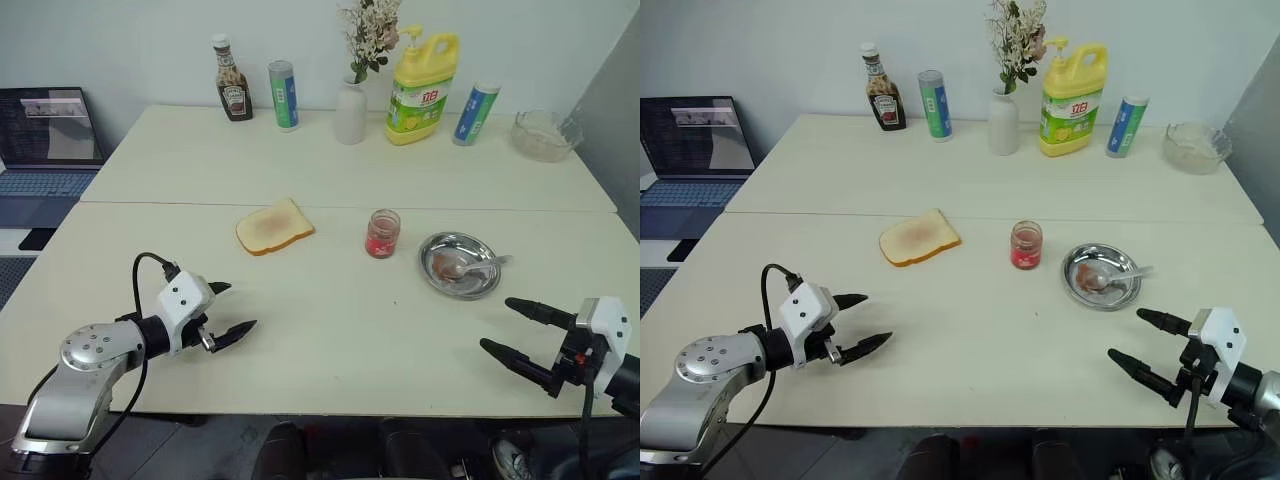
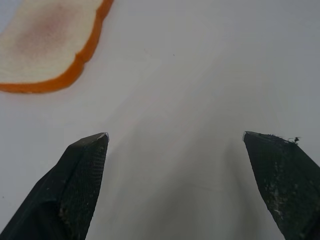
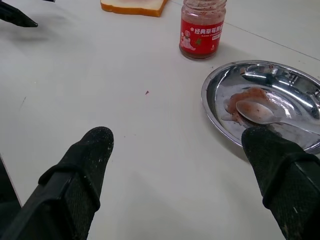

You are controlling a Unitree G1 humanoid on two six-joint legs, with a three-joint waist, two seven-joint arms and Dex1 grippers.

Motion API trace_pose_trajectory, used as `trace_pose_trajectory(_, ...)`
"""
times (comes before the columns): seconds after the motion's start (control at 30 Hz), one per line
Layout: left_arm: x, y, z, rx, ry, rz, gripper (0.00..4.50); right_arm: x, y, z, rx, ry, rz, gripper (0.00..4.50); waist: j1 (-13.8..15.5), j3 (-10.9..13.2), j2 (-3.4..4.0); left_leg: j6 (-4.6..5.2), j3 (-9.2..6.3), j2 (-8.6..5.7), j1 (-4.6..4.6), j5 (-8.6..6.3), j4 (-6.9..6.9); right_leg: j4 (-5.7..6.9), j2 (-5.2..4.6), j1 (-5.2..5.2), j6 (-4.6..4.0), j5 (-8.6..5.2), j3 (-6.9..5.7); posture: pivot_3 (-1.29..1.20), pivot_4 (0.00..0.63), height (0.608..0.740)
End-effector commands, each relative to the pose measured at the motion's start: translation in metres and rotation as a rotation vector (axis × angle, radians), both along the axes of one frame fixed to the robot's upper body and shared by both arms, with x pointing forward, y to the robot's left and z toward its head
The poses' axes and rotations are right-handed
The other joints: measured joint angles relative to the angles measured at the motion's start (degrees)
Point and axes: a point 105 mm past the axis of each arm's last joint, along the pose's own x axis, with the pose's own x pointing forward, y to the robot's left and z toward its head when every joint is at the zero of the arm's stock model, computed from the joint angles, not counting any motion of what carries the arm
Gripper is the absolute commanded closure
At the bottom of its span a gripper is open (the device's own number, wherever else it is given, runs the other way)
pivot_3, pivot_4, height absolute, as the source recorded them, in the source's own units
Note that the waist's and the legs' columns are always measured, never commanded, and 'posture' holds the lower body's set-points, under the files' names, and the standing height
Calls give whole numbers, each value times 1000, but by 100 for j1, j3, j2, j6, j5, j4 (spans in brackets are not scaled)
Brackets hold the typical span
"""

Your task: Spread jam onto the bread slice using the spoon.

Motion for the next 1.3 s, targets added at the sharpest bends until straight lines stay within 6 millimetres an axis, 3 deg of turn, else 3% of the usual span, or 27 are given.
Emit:
trace_pose_trajectory(0.03,10,7,15,-21,-118,69,0,-2,11,10,3,-60,24,41,1,0,0,0,0,0,0,0,0,0,0,0,0,0,0,0,150,740)
trace_pose_trajectory(0.2,28,17,31,-130,-181,185,0,0,22,20,9,-103,55,41,2,-3,-5,0,-2,-1,1,0,6,3,-1,3,2,0,-2,0,150,740)
trace_pose_trajectory(0.4,59,35,41,-284,-135,388,0,11,35,38,-5,-138,96,41,1,-4,-6,0,-4,-2,3,1,8,5,1,7,1,3,-5,0,150,740)
trace_pose_trajectory(0.47,71,34,44,-388,-97,450,0,14,40,42,-6,-145,114,41,1,-4,-7,0,-6,-3,2,1,9,5,1,8,1,4,-6,0,150,740)
trace_pose_trajectory(0.7,110,21,40,-500,-7,575,0,18,59,52,-7,-169,168,41,12,-8,-18,-1,-14,-7,-3,1,9,5,0,8,1,9,-15,0,150,740)
trace_pose_trajectory(1.0,143,7,24,-459,119,629,0,24,76,65,-56,-153,199,41,-1,-9,-22,-1,-15,-9,-4,1,9,7,0,6,6,14,-15,0,150,740)
trace_pose_trajectory(1.3,152,-1,12,-385,187,606,0,23,83,71,-37,-156,207,41,7,-11,-24,-1,-16,-11,-7,1,10,7,-2,6,6,14,-17,0,150,740)
